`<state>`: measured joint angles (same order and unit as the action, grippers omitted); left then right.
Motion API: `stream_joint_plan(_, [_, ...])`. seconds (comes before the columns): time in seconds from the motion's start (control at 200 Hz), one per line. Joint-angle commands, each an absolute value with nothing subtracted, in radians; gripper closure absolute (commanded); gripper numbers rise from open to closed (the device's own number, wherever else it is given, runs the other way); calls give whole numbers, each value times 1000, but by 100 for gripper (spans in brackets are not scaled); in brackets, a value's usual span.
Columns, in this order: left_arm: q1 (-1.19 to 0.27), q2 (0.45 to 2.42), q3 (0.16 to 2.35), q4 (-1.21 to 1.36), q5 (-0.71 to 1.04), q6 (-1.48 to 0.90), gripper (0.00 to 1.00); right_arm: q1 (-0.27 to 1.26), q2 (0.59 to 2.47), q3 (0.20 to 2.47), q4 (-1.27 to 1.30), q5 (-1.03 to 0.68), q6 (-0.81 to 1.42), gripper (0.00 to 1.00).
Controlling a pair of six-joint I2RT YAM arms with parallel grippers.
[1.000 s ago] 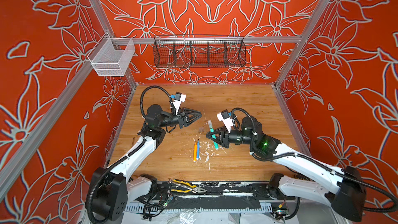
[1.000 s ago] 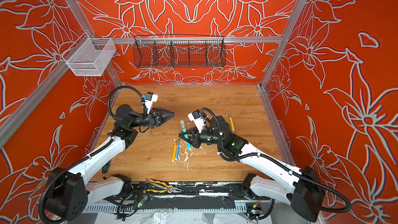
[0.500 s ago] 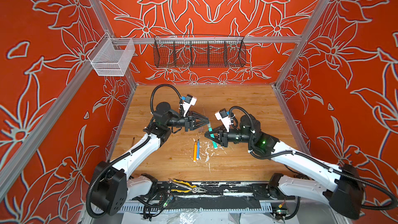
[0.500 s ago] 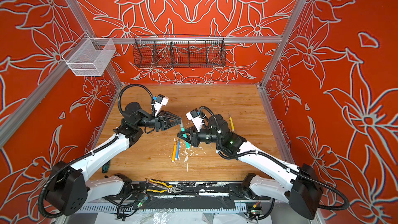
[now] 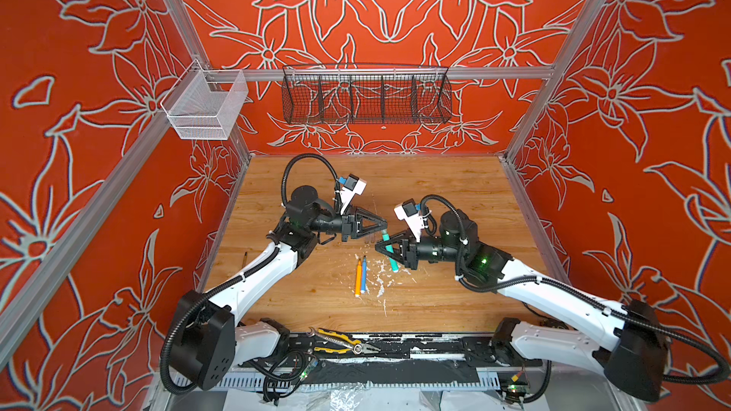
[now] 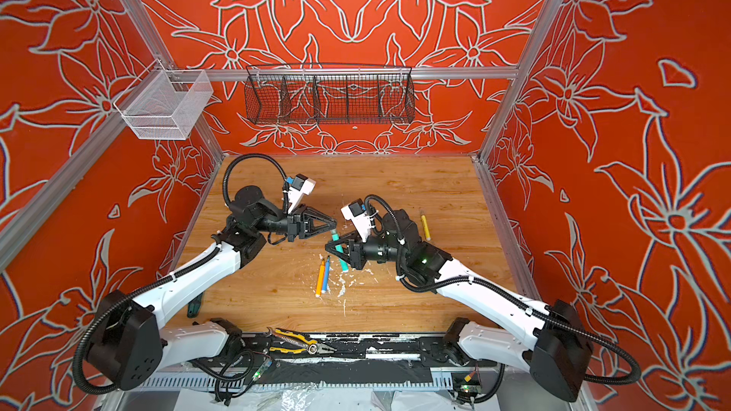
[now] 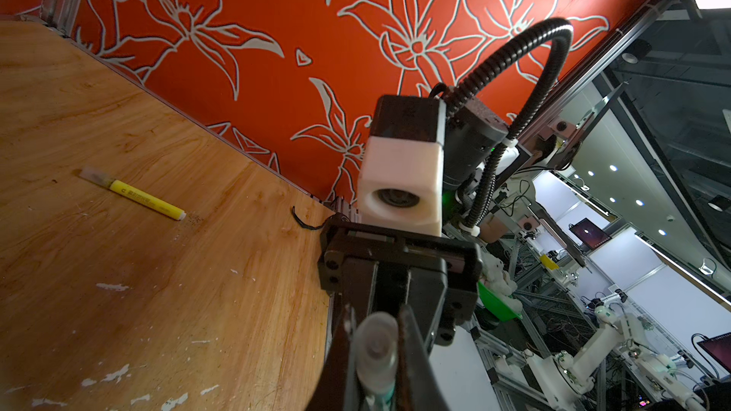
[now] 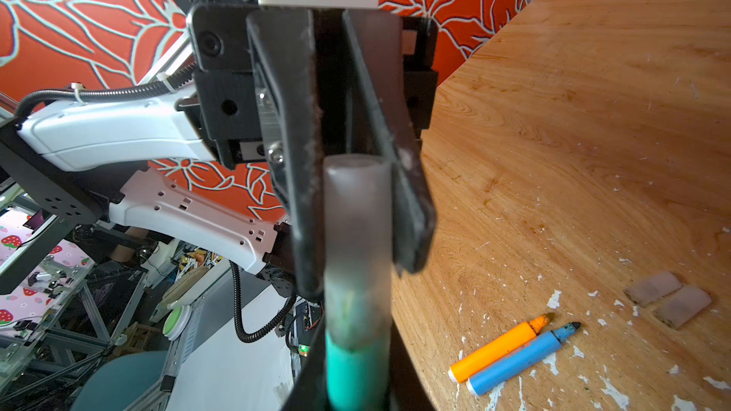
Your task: Insert the pens into the pen caps
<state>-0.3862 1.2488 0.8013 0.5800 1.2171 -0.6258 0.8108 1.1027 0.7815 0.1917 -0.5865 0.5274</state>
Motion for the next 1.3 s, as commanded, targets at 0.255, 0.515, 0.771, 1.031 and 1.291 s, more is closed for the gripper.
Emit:
stream_joint_plan(0.255, [-476, 1221, 817, 519, 1375, -490, 100, 683, 1038, 803, 446, -704, 807, 100])
stream_joint_plan(0.515, [-555, 1262, 881, 298, 1408, -351, 100, 664, 1031, 806, 408, -700, 783, 100])
stream_joint_plan(0.771, [-595, 1286, 982, -121, 1282, -52, 100, 661, 1024, 851, 271, -655, 682, 100])
stream_joint_plan(1.031, [-610, 1312, 1009, -216, 1149, -6, 100, 691, 947, 863, 108, -468, 500, 100])
stream_joint_plan(1.291, [-623, 1324, 1009, -191, 1118, -22, 100, 727, 959, 872, 58, -333, 420, 100])
